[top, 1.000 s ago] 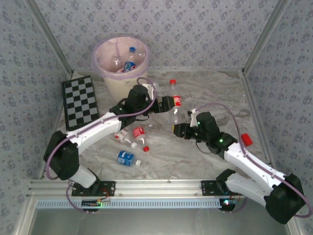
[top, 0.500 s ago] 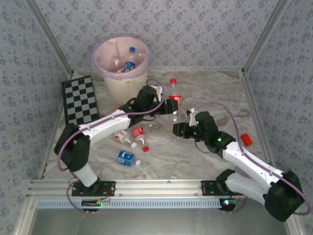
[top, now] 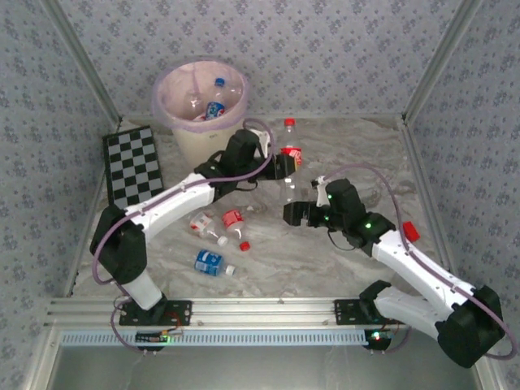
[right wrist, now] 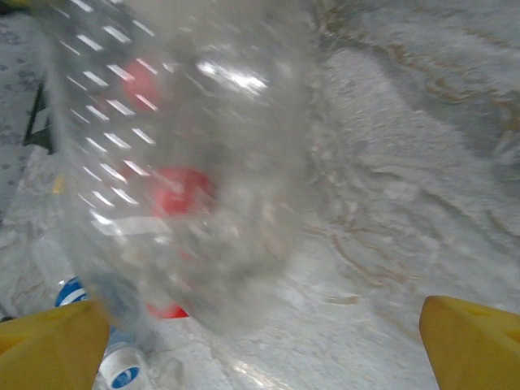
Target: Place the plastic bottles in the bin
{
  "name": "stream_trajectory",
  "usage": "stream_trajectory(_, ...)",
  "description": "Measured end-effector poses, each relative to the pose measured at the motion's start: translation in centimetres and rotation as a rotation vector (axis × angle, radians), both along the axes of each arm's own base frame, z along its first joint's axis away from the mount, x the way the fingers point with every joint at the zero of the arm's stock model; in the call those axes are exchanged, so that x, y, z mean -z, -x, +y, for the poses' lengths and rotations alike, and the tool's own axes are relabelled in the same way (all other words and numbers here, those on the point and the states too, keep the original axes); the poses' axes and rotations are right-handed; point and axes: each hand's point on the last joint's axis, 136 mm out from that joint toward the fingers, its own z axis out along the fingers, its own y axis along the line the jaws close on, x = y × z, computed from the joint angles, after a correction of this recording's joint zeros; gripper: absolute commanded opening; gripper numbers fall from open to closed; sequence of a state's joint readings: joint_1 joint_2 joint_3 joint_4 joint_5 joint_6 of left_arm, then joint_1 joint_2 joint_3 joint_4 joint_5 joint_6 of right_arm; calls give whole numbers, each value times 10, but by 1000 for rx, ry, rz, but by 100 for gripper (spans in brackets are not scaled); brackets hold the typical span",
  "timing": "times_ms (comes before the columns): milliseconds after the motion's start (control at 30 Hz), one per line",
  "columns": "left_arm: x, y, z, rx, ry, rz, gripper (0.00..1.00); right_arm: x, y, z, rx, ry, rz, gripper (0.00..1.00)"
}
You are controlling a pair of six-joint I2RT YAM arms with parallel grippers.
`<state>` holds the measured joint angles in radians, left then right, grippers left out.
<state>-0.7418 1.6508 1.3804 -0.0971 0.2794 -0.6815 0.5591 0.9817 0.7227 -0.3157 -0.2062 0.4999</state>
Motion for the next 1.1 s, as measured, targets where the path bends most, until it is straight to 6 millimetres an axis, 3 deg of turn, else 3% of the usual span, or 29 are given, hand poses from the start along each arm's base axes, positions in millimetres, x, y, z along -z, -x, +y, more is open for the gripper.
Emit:
stream_trajectory(133,-40,-29,32,-52,-26,-82,20,-1,-7,-24,53,47,9,100)
stream_trajectory(233,-93,-58,74,-131,-30,-187,0,2,-9,-34,75,80,36,100)
stream_trajectory(400,-193,-95,175,-341,9,-384,0,4,-6,-36,70,104,61,100)
stream_trajectory(500,-227,-104,226,-450,2,-461,0,8,-5,-37,69,113,77,100)
stream_trajectory(567,-236,-108,246,-496,-31,-485,0,9,-5,-37,68,118,86,100)
stream_trajectory(667,-235,-124,268,-547,-108,-492,0,11,-5,-37,68,123,95,100)
stream_trajectory(733,-221,-140,277,-569,-182,-474,0,12,-5,-37,67,128,105,100)
stream_trajectory(900,-137,-177,289,-553,-389,-329,0,14,-9,-36,70,138,120,100)
stream_trajectory(1100,-78,-177,292,-482,-537,-213,0,16,-23,-33,96,147,114,100)
